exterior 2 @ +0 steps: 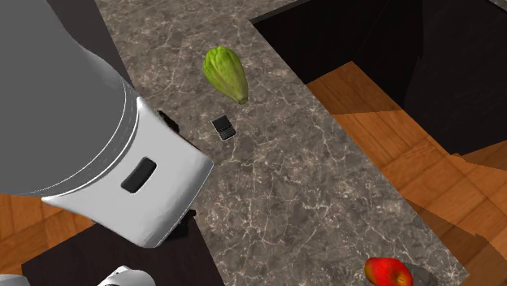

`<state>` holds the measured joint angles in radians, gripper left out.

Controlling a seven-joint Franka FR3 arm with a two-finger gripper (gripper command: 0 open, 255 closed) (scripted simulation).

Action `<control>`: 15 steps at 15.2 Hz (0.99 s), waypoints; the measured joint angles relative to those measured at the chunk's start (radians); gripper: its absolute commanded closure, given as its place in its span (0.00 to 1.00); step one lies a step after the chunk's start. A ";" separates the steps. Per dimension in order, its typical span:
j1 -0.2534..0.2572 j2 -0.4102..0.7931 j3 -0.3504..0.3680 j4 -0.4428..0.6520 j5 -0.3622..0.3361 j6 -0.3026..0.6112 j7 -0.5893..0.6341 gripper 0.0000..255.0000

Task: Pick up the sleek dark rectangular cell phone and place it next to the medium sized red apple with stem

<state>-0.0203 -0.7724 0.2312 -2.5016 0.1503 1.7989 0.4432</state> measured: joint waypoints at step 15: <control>-0.117 0.365 0.454 -0.010 0.109 0.368 0.734 0.00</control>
<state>-0.1370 -0.4072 0.6854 -2.5116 0.2594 2.1666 1.1771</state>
